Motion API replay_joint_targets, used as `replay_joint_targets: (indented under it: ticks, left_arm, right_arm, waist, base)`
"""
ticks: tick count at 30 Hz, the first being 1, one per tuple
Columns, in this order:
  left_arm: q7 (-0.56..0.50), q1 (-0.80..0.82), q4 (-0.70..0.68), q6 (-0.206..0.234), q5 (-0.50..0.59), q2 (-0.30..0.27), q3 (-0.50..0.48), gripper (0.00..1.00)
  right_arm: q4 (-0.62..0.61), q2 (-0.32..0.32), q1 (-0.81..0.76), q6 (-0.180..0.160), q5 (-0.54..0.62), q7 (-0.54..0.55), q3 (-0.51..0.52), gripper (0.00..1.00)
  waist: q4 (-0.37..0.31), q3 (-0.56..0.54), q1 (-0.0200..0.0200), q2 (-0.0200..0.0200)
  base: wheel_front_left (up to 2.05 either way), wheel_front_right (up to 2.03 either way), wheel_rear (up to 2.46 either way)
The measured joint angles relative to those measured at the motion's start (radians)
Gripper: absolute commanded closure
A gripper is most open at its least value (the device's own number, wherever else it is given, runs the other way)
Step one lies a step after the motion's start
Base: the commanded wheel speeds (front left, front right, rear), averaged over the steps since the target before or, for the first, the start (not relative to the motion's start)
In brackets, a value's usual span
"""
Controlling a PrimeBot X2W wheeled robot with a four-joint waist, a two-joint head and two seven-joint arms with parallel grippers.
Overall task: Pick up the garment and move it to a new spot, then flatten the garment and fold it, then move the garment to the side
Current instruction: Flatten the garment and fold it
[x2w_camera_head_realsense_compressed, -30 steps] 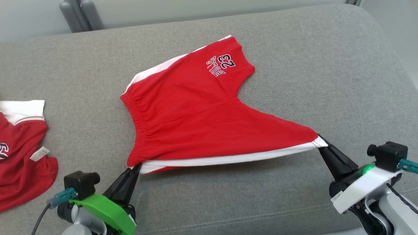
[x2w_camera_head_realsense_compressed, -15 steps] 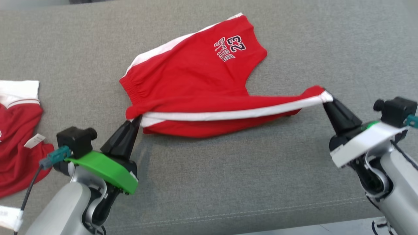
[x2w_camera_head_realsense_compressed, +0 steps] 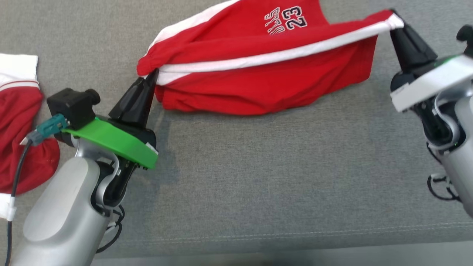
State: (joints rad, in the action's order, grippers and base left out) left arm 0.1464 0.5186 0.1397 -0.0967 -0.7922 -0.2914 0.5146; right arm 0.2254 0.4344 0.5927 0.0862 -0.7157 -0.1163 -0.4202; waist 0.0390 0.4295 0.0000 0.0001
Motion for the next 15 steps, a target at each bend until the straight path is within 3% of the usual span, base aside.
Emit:
replay_joint_targets:
  ticks: [15]
  left_arm:
    - [0.032, 0.115, 0.044, 0.014, -0.001, 0.082, -0.028, 1.00]
  right_arm:
    - [0.147, -0.017, 0.233, 0.001, 0.040, 0.034, -0.006, 1.00]
  waist:
    - [0.079, 0.124, 0.0000, 0.0000]
  base:
    - [0.00, 0.00, 0.00]
